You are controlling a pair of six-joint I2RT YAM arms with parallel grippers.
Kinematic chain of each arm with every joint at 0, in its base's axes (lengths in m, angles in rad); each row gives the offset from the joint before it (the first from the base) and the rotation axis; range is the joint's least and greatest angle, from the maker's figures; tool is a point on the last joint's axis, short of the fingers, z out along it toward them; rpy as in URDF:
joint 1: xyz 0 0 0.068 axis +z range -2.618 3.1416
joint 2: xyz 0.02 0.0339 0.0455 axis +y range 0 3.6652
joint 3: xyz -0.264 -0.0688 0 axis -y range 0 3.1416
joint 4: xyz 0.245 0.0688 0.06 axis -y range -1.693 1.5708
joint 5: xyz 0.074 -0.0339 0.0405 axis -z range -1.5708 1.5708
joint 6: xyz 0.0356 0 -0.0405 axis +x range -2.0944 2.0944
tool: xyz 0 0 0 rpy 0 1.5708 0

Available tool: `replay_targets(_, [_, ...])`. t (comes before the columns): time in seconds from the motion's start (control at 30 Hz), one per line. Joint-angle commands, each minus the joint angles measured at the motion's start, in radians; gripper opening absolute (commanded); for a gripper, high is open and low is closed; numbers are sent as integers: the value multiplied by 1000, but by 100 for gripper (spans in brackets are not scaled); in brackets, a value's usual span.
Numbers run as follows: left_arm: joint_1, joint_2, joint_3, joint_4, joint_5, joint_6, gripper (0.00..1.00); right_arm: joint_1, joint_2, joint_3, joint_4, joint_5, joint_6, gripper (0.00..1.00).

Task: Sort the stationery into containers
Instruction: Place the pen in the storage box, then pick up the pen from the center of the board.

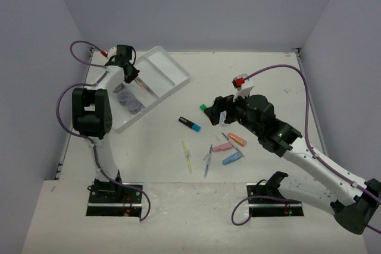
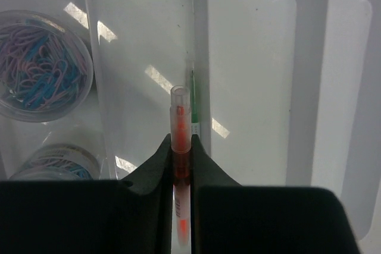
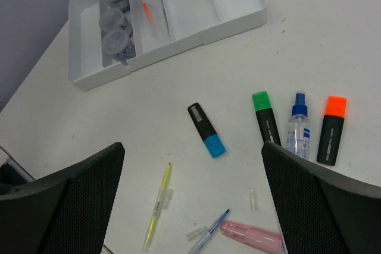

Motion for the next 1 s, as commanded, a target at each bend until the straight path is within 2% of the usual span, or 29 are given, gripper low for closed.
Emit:
replay_targets(0.0, [-2,26,51,6,5,-45,1,0,-10,-3,37,17,18,99])
replay_targets(0.03, [-2,30,40,14,9,-48,4,0,-8,-3,37,17,18,99])
replay_targets(0.07, [-3,32,30,19,17,-47,11,0,-4,-2,37,15,18,99])
replay_targets(0.13, [-5,32,6,36,44,-41,38,0,9,1,36,11,18,99])
replay_targets(0.3, [-35,-34,-28,40,67,-25,72,0,47,9,42,6,16,99])
replay_targets(0.37, [-40,-99,-53,47,79,-25,79,0,66,10,46,-1,16,99])
replay_targets(0.5, [-41,-243,-125,65,147,-20,87,0,94,14,47,-22,29,99])
replay_targets(0.57, [-49,-366,-158,74,173,9,89,0,124,24,44,-30,32,99])
replay_targets(0.67, [-94,-609,-272,70,205,85,97,2,195,109,-75,-6,96,99])
replay_targets(0.77, [-127,-849,-439,65,224,125,100,29,231,146,-189,56,222,99])
replay_targets(0.83, [-155,-993,-544,21,229,165,100,83,250,153,-293,160,345,99])
replay_targets(0.9, [-157,-1089,-605,-37,223,198,100,114,273,151,-390,219,469,99])
replay_targets(0.97, [-159,-1159,-632,-105,215,255,100,156,292,137,-448,204,559,99])
